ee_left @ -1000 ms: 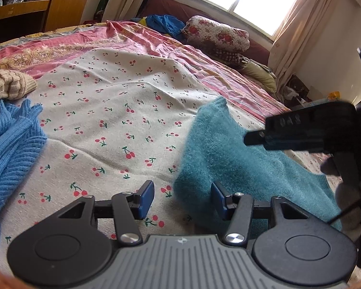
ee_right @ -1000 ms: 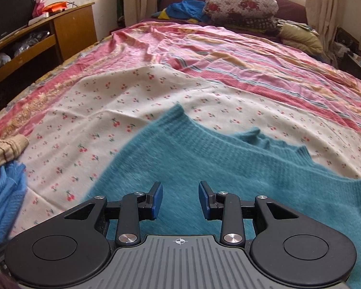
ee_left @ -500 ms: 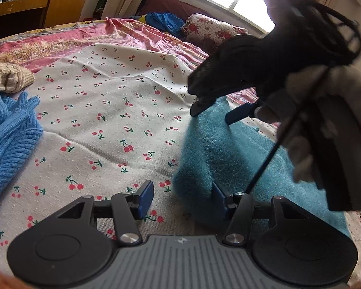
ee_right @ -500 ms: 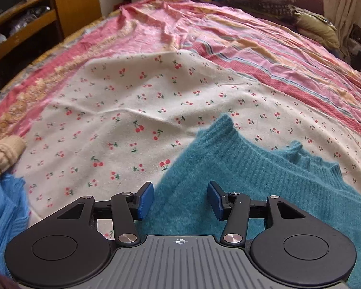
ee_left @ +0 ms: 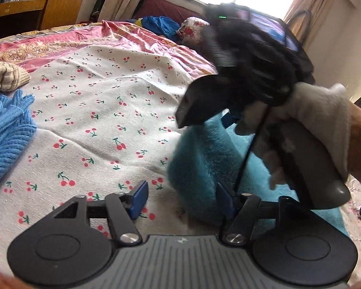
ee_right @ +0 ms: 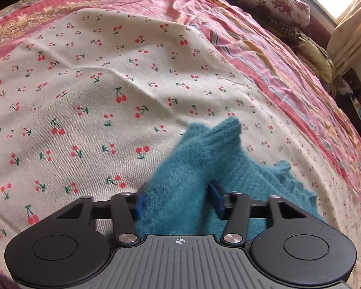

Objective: Fold small clothes

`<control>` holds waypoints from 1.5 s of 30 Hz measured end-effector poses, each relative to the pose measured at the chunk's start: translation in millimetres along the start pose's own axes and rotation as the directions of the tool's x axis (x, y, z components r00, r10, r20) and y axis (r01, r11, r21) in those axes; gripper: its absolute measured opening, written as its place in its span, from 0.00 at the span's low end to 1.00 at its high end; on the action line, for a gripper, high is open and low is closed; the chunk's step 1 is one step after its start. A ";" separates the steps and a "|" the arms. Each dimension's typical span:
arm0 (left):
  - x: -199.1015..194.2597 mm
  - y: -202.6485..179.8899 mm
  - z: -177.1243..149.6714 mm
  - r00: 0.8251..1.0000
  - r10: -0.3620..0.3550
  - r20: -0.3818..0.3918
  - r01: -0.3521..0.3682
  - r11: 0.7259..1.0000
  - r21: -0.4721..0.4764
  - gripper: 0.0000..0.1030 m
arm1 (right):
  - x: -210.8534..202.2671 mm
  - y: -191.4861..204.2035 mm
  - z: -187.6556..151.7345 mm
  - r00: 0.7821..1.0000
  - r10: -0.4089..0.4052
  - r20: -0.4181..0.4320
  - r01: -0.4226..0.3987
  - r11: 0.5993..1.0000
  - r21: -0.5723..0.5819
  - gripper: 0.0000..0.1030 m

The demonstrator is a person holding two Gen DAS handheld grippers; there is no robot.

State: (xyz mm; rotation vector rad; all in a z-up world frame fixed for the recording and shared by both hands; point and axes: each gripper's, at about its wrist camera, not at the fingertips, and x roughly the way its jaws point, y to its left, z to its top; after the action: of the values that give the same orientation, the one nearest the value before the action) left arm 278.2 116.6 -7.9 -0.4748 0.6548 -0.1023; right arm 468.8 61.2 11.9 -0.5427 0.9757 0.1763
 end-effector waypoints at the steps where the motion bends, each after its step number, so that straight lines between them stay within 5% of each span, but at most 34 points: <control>1: -1.6 -0.9 -0.6 1.000 -0.011 0.009 0.011 1.000 -0.001 0.70 | -4.1 -5.2 -1.8 1.000 0.013 0.009 -0.013 1.000 0.009 0.32; 6: -9.0 -15.8 -8.2 0.997 -0.040 0.066 0.036 0.997 0.069 0.84 | -27.5 -42.2 -9.0 0.992 0.106 0.073 -0.115 0.986 0.124 0.27; 14: -2.0 -51.7 -17.3 0.995 -0.054 0.080 0.040 0.984 0.172 0.84 | -66.7 -103.3 -35.4 0.962 0.210 0.176 -0.249 0.938 0.242 0.26; 18: 5.8 -79.6 -18.8 0.997 -0.063 0.045 0.051 0.973 0.226 0.48 | -79.0 -139.1 -56.4 0.944 0.252 0.214 -0.310 0.900 0.306 0.25; 24: -4.0 -134.1 -16.3 0.990 -0.117 0.084 0.084 0.944 0.320 0.38 | -95.3 -201.3 -93.2 0.913 0.282 0.294 -0.386 0.829 0.405 0.25; 30: -13.7 -204.9 -23.9 0.970 -0.232 0.066 0.183 0.886 0.426 0.37 | -111.4 -272.5 -136.9 0.889 0.268 0.372 -0.434 0.753 0.495 0.25; 39: 16.4 -293.1 -67.6 0.967 -0.255 -0.013 0.219 0.804 0.552 0.37 | -71.9 -347.0 -211.7 0.910 0.229 0.347 -0.406 0.666 0.626 0.25; 45: 30.6 -314.5 -118.4 0.982 -0.184 -0.028 0.144 0.655 0.742 0.37 | -31.9 -353.6 -266.8 0.905 0.279 0.322 -0.426 0.580 0.694 0.26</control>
State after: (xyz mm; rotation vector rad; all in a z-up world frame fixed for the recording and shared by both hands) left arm 248.1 -216.5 36.4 0.2704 0.4620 -0.5146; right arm 388.1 -374.1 46.9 0.4604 0.8748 0.1550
